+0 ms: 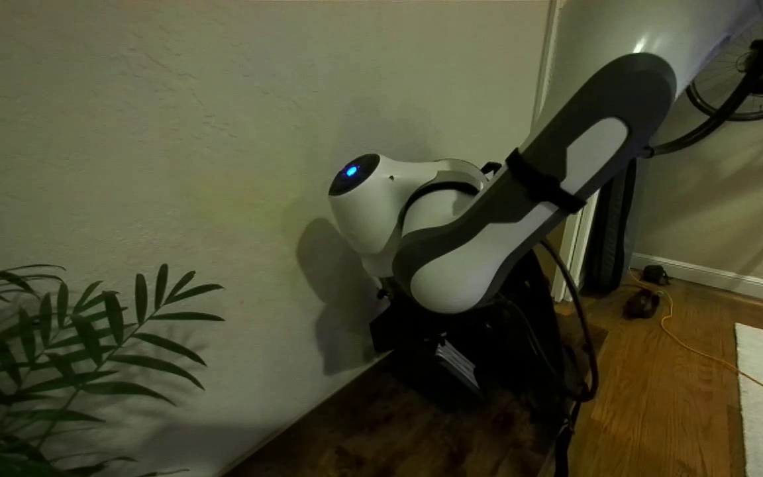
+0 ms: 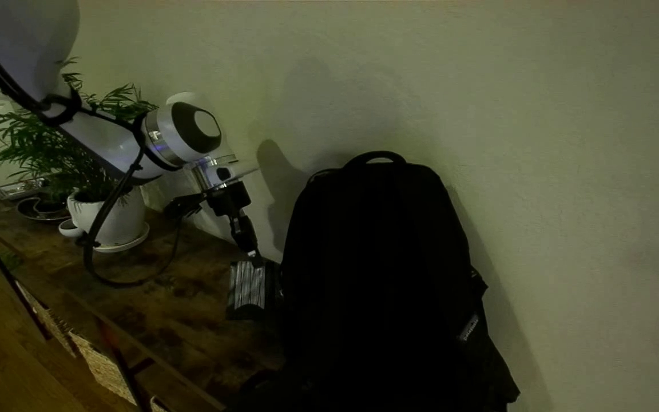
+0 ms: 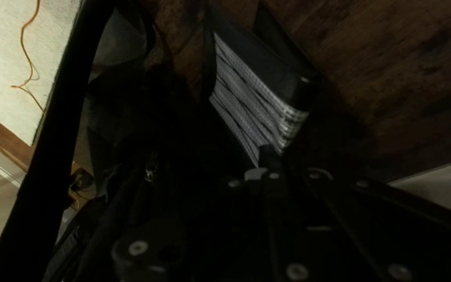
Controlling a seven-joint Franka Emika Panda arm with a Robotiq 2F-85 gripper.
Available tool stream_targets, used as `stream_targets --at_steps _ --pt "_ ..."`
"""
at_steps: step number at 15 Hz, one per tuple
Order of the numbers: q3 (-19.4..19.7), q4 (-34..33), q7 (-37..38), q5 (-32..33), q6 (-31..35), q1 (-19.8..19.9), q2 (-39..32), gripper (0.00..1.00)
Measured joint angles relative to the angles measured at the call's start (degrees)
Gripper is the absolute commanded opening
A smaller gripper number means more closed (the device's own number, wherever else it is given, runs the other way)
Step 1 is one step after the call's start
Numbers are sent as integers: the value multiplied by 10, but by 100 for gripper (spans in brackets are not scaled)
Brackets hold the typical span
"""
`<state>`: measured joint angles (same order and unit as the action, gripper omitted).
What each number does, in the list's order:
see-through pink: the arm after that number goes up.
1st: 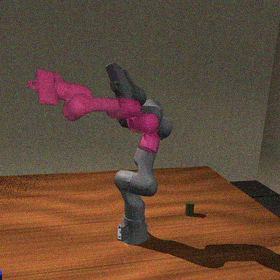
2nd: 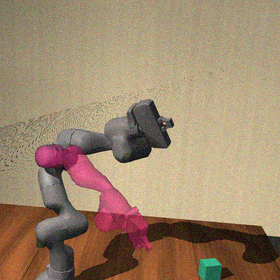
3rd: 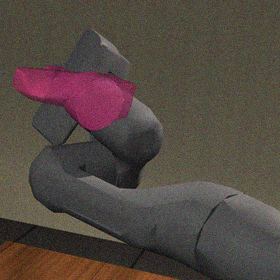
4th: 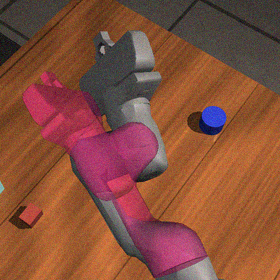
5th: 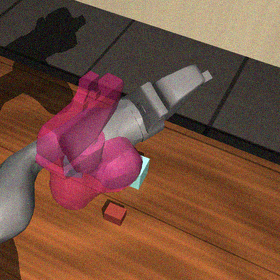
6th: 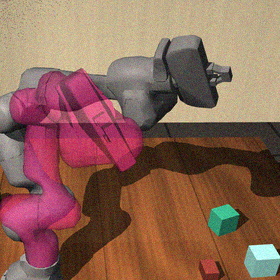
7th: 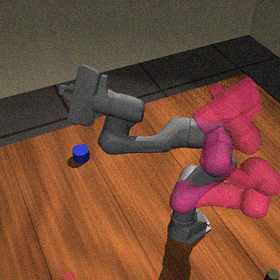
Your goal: Put the wallet inside the black backpack
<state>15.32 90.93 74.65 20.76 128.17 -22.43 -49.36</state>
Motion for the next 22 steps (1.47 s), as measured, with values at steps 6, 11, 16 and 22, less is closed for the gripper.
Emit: stream_targets --at_steps 6,11,16,22 --pt "-1 67 56 36 19 -15 42 1" --pt "-2 105 104 71 32 -19 70 1" --pt "-3 128 142 97 46 -19 91 1" --pt "-3 133 171 128 46 -16 113 1"
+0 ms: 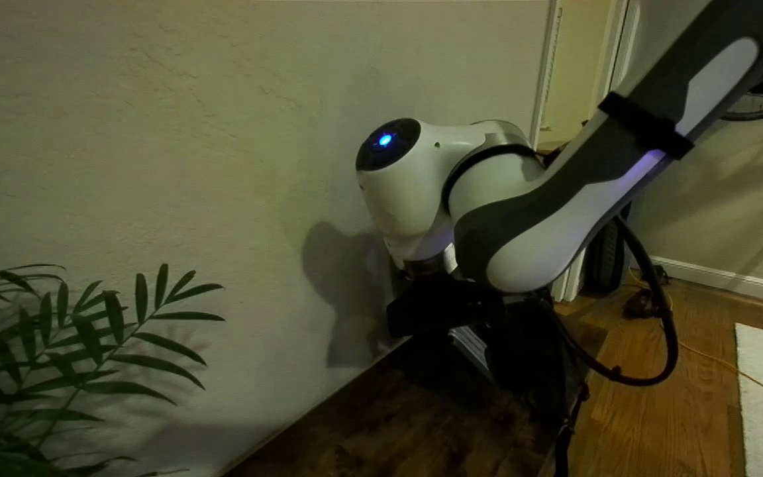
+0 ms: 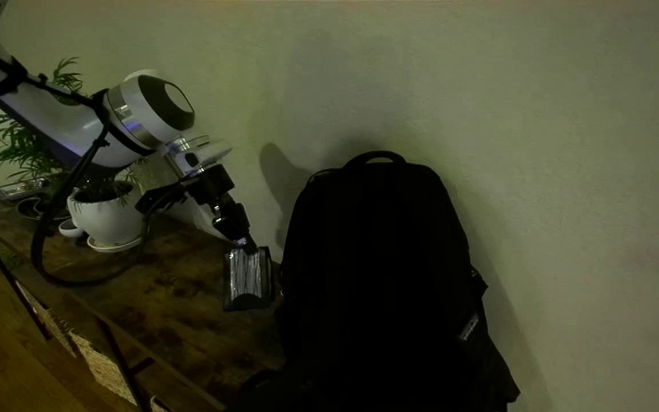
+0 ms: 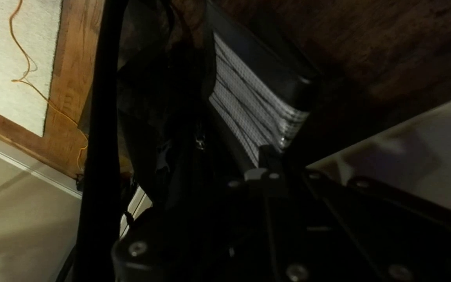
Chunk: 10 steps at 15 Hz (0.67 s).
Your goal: Put the wallet inside the black backpack
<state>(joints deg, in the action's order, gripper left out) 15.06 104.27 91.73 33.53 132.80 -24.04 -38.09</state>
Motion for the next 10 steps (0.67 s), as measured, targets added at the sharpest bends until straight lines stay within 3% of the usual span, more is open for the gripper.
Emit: stream_targets --at_steps 10 --pt "0 1 32 47 0 30 34 1"
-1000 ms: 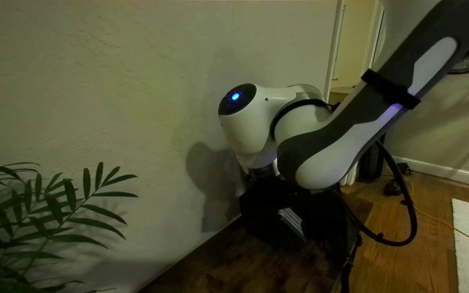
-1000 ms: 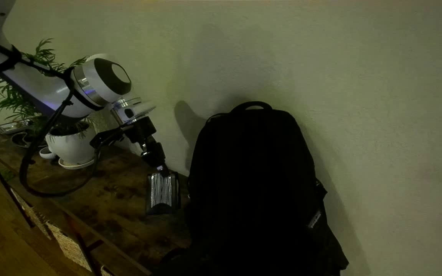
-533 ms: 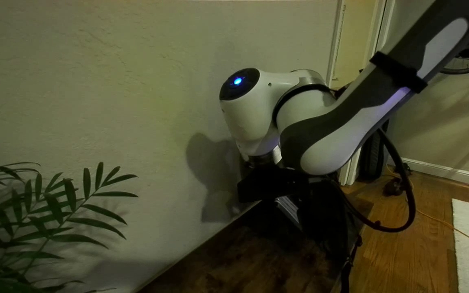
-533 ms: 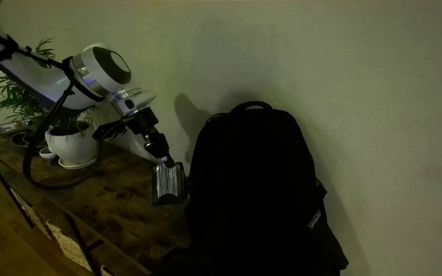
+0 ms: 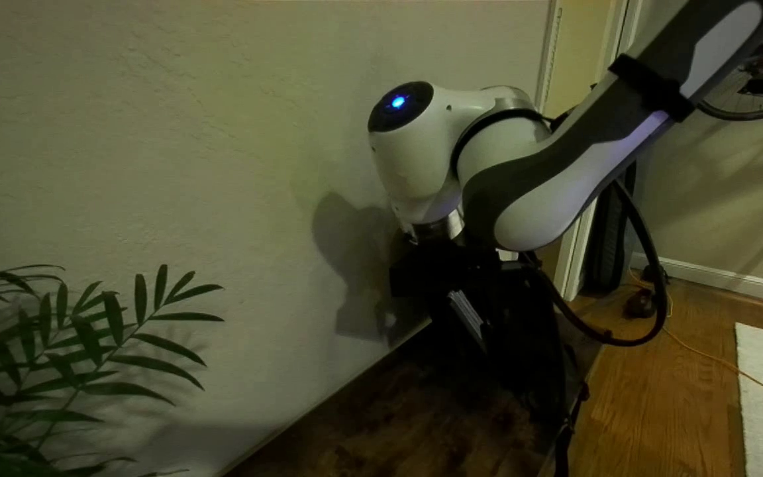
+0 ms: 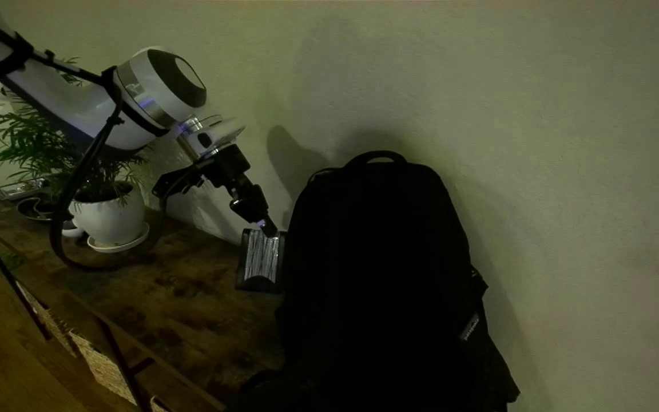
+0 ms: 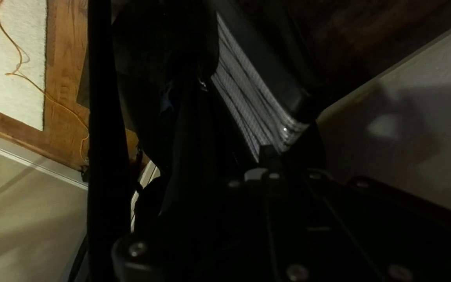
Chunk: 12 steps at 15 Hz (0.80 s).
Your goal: Put the wallet inside the black backpack
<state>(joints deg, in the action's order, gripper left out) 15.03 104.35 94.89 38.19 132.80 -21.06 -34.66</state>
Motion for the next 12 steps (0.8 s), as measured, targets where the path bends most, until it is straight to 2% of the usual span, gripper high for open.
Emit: stream_targets --at_steps 12 --pt "-9 4 40 39 0 27 31 1"
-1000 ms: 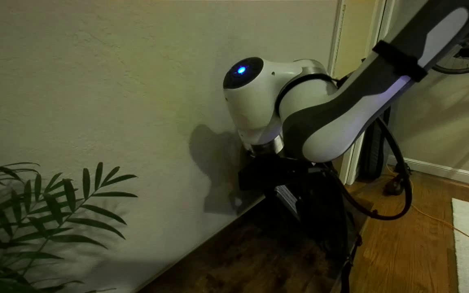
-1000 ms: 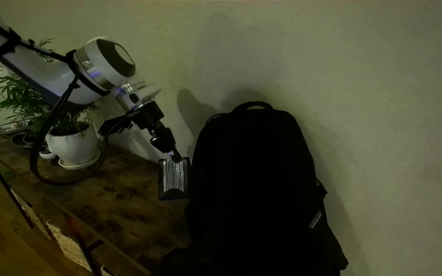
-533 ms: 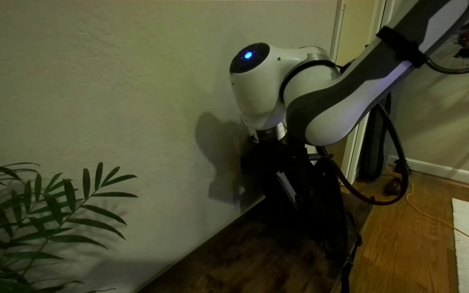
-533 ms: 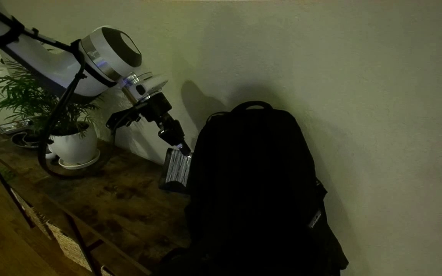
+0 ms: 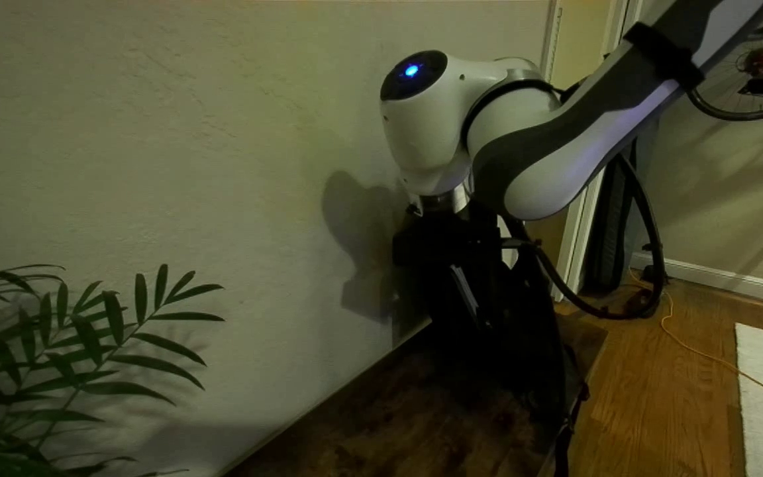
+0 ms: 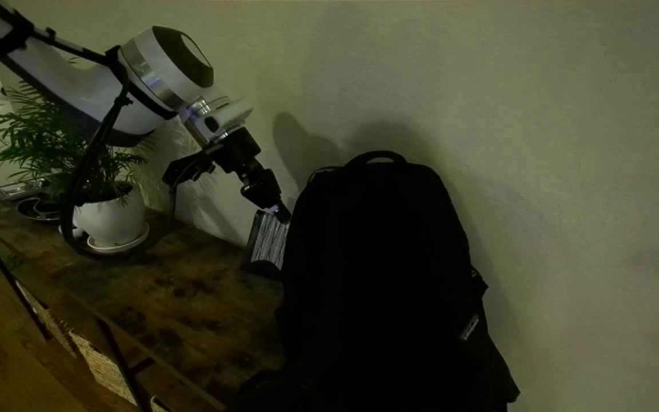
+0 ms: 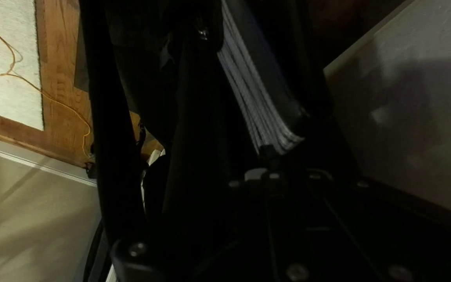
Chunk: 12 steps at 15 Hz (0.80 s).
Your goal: Put the wallet inside the black backpack
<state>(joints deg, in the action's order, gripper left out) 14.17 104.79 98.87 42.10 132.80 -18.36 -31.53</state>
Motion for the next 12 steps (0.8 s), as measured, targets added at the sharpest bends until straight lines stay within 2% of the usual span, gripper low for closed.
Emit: stream_targets --at_steps 12 --pt "-5 23 50 59 -1 39 42 1"
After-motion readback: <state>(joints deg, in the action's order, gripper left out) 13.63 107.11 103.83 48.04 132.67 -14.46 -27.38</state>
